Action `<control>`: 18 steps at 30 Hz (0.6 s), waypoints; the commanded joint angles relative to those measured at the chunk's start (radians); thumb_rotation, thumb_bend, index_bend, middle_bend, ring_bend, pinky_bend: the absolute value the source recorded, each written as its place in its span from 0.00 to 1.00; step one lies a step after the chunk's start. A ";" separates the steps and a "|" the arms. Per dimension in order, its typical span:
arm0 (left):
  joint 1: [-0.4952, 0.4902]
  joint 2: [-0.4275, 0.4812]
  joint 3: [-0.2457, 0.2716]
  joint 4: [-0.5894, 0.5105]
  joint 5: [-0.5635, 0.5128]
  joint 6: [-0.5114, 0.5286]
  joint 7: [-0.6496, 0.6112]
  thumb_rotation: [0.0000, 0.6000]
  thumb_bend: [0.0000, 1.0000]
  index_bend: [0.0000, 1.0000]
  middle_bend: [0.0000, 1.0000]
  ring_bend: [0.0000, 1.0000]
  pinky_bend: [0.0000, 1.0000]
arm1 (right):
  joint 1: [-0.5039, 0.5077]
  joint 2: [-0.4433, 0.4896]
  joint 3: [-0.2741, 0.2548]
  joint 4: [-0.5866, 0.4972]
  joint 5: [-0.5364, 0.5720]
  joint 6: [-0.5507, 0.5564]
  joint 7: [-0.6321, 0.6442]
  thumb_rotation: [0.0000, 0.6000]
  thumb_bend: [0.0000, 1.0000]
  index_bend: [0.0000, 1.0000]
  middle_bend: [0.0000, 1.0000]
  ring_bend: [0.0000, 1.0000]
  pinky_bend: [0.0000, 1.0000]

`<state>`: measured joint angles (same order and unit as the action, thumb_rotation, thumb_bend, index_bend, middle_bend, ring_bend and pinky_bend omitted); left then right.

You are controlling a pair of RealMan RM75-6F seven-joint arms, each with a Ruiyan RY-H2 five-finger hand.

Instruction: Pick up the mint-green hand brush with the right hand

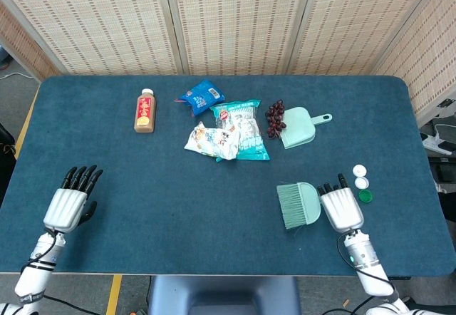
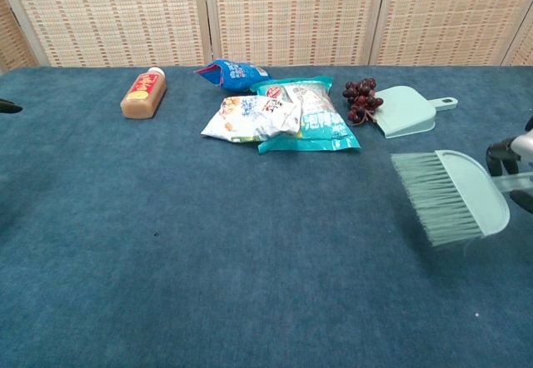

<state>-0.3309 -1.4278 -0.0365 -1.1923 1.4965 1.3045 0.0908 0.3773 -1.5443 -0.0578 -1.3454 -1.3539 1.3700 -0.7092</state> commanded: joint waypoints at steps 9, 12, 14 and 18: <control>0.000 -0.002 0.000 -0.003 -0.002 -0.004 0.003 1.00 0.45 0.00 0.00 0.00 0.05 | -0.061 -0.022 -0.002 0.009 0.101 -0.097 -0.104 1.00 0.31 0.00 0.12 0.15 0.07; 0.001 -0.002 0.002 -0.003 0.001 -0.002 0.006 1.00 0.45 0.00 0.00 0.00 0.05 | -0.068 0.009 -0.012 -0.034 0.124 -0.132 -0.101 1.00 0.25 0.00 0.03 0.08 0.01; 0.003 -0.001 0.004 -0.004 0.004 0.004 0.009 1.00 0.45 0.00 0.00 0.00 0.05 | -0.073 0.050 -0.016 -0.091 0.137 -0.153 -0.080 1.00 0.23 0.00 0.00 0.02 0.00; 0.012 0.007 0.005 -0.018 0.016 0.032 0.005 1.00 0.45 0.00 0.00 0.00 0.05 | -0.107 0.136 -0.004 -0.193 0.054 -0.058 0.059 1.00 0.22 0.00 0.00 0.00 0.00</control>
<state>-0.3226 -1.4240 -0.0322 -1.2054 1.5076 1.3277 0.0978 0.2982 -1.4748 -0.0680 -1.4665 -1.2421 1.2447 -0.7493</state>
